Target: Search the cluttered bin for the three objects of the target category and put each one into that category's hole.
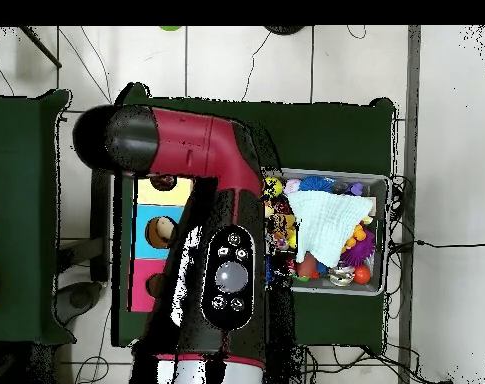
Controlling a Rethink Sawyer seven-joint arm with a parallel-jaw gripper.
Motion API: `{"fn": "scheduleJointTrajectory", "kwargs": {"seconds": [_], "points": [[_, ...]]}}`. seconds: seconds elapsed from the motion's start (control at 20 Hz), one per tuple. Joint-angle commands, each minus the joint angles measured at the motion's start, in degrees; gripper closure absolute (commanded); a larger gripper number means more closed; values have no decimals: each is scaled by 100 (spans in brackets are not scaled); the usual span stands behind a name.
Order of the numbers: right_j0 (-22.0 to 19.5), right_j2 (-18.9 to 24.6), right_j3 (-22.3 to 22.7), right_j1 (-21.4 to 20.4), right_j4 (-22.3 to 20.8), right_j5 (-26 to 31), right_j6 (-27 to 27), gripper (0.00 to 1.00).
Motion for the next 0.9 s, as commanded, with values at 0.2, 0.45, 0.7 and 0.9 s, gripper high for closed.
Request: {"fn": "scheduleJointTrajectory", "kwargs": {"seconds": [0.2, 0.45, 0.7, 0.9], "points": [[-551, 294, -1168, 321, 89, 1288, 988, 100], [-739, 271, -1573, 458, 12, 1434, 935, 100], [-989, 281, -1577, 545, -120, 1270, 621, 100], [-1168, 295, -1564, 664, -193, 1086, 476, 100]]}}
